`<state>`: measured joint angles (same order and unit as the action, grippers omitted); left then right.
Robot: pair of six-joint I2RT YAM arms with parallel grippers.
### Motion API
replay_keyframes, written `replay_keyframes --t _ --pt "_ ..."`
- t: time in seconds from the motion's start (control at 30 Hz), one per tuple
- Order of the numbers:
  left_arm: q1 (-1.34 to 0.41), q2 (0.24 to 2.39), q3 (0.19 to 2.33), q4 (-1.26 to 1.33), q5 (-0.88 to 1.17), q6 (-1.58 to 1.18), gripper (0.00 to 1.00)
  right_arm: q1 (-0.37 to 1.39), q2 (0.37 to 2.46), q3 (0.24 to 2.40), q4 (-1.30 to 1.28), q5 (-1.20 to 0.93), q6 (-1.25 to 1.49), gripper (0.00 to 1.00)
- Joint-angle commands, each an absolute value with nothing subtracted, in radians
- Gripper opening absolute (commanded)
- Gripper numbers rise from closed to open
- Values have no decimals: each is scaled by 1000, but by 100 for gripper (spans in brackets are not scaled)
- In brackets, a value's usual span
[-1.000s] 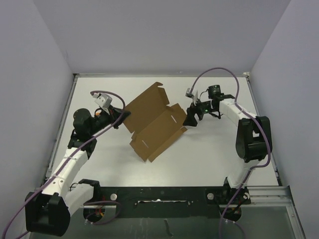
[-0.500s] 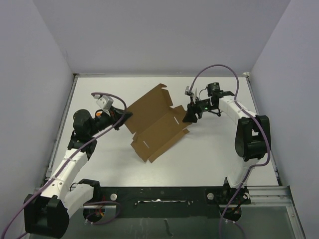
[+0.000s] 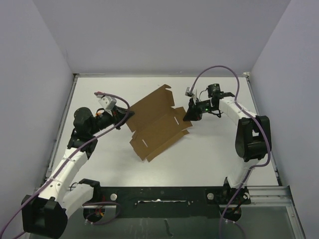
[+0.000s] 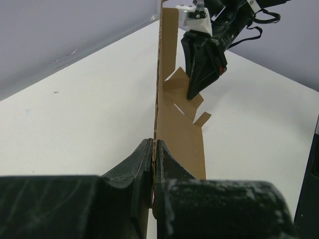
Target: Fold the paper box
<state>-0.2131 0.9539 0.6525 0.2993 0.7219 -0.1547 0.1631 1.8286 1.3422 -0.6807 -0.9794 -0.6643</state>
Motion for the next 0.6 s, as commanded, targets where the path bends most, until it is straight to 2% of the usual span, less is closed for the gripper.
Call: replay_keyframes --t 0.0,0.37,0.57 --pt "-265 946 773 284 727 -101 0 162 1727 1282 -553 -1022 -622 0" --pt "-351 943 781 211 799 -78 0 171 1545 854 63 -984 -494 0" --pt "-390 934 781 117 775 35 0 207 1559 802 105 -928 -556 0"
